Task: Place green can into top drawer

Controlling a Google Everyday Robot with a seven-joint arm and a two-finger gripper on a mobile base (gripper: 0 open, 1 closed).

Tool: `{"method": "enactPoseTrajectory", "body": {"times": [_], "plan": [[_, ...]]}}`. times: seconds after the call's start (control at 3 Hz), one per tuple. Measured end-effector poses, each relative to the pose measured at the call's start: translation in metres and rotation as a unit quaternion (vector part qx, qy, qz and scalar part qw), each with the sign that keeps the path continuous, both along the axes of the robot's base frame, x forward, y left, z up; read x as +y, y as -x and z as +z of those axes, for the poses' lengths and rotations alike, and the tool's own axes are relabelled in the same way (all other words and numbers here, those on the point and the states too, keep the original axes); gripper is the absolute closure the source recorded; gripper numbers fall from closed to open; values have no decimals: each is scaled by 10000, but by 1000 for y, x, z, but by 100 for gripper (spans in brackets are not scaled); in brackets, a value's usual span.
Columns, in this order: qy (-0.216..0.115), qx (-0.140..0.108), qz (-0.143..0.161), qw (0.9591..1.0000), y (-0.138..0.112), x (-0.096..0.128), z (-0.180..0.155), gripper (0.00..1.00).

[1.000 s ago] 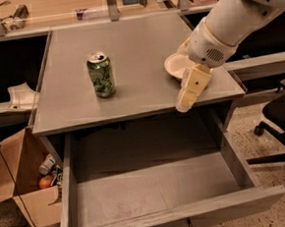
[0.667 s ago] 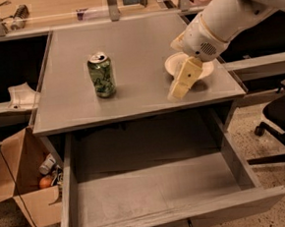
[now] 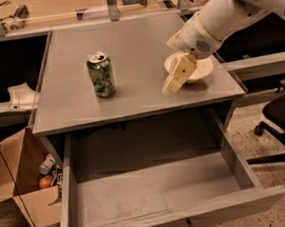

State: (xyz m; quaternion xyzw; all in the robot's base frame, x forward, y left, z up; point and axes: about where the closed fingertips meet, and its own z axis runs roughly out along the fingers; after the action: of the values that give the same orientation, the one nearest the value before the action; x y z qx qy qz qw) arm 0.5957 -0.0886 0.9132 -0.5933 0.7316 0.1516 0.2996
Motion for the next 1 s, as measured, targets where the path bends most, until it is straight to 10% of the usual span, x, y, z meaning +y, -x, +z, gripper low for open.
{"method": "enactPoseTrajectory", "body": {"times": [1.0], "plan": [[-710,139,483,9962,-39,72,-21,0]]}}
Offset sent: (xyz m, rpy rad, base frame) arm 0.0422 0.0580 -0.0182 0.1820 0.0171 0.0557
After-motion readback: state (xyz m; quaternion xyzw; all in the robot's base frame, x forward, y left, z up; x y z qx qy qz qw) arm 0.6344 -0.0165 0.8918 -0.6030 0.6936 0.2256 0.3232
